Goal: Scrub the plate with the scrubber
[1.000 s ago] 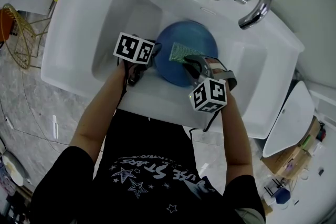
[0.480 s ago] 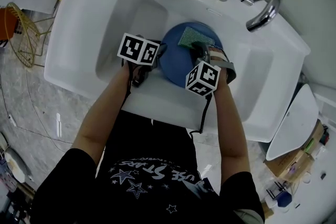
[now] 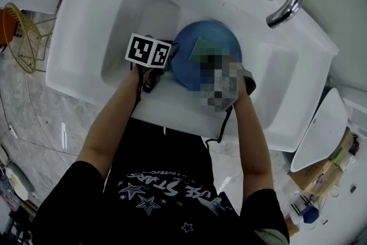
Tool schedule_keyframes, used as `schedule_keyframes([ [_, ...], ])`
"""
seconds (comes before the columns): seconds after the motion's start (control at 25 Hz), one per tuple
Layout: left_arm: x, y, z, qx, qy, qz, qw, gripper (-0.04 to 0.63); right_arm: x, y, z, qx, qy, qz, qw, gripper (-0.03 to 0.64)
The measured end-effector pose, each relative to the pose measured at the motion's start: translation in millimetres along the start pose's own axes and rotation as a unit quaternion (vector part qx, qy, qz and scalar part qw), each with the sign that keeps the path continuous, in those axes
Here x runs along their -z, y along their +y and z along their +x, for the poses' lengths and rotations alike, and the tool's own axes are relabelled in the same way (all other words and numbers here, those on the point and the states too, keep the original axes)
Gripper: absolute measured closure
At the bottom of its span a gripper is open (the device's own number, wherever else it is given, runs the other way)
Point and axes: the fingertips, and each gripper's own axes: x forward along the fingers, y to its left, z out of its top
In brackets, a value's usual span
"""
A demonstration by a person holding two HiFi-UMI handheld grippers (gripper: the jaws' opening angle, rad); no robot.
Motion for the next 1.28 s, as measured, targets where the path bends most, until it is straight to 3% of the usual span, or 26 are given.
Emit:
schedule_keyframes([
  [0.28, 0, 0, 1, 0.002, -0.001, -0.001, 1.0, 0.538, -4, 38, -10, -0.059, -0.004, -0.022, 0.998, 0.518],
  [0.48, 0, 0, 0, -0.01, 0.001, 0.008, 0.9999, 0.538, -6, 67, -19, -0.131, -0.009, -0.037, 0.991, 0.515],
  [0.64, 0, -1, 0, -0.008, 0.0, 0.006, 1.0, 0.538, -8, 68, -28, -0.145, -0.029, -0.02, 0.989, 0.515],
  [0.84, 0, 0, 1, -0.008, 0.001, 0.007, 0.9999, 0.538, -18, 40, -46, -0.081, -0.072, 0.005, 0.994, 0.522],
  [1.12, 0, 0, 1, -0.006, -0.008, 0.003, 0.9999, 0.538, -22, -12, -51, 0.071, -0.05, -0.051, 0.995, 0.529],
  [1.28, 0, -1, 0, -0.005, -0.006, 0.005, 1.0, 0.538, -34, -34, -40, 0.12, -0.056, -0.075, 0.988, 0.529],
])
